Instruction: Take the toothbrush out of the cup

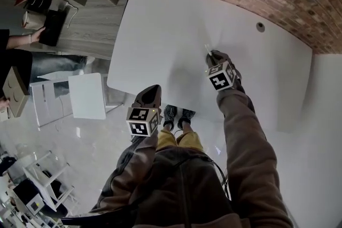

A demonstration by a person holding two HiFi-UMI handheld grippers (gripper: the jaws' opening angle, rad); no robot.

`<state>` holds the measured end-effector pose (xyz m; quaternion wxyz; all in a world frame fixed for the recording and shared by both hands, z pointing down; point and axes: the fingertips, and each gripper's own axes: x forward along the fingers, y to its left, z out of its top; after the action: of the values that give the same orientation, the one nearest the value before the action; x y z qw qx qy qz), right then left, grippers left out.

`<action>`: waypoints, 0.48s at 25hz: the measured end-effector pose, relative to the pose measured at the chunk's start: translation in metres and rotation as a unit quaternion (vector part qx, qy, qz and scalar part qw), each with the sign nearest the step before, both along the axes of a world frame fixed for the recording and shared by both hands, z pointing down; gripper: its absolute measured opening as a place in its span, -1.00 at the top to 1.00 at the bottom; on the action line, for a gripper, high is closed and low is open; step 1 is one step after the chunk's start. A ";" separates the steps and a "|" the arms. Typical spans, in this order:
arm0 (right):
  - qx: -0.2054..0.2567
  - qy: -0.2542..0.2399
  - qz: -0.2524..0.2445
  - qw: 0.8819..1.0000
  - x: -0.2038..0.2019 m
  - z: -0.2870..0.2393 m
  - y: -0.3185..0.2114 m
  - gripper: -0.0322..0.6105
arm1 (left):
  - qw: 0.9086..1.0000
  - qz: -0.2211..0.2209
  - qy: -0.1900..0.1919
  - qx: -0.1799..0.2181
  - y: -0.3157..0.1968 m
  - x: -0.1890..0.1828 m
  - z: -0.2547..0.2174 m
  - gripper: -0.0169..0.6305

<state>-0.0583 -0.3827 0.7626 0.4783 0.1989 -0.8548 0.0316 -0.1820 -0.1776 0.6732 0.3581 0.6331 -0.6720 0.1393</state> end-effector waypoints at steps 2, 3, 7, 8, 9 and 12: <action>0.002 -0.014 0.009 1.000 0.001 -0.006 0.000 0.76 | 1.000 0.000 -0.002 0.003 0.001 -0.002 -0.004 0.94; 0.004 -0.023 0.016 1.000 0.002 -0.011 -0.001 0.76 | 1.000 -0.001 -0.003 0.004 0.001 -0.003 -0.006 0.94; 0.019 -0.078 0.051 0.995 0.005 -0.046 -0.004 0.76 | 1.000 -0.001 -0.006 0.019 -0.002 -0.006 -0.019 0.94; 0.023 -0.094 0.062 0.993 0.006 -0.060 -0.004 0.76 | 1.000 -0.002 -0.007 0.025 -0.003 -0.006 -0.023 0.94; 0.029 -0.110 0.072 0.991 0.007 -0.074 -0.004 0.76 | 0.999 -0.002 -0.009 0.032 -0.005 -0.007 -0.029 0.94; 0.051 -0.153 0.095 0.982 0.014 -0.116 0.001 0.76 | 0.998 -0.001 -0.014 0.055 -0.010 -0.008 -0.047 0.94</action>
<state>-0.0448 -0.3813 0.6464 0.3260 0.2960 -0.8956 0.0637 -0.1898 -0.1880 0.6259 0.3129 0.6493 -0.6843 0.1107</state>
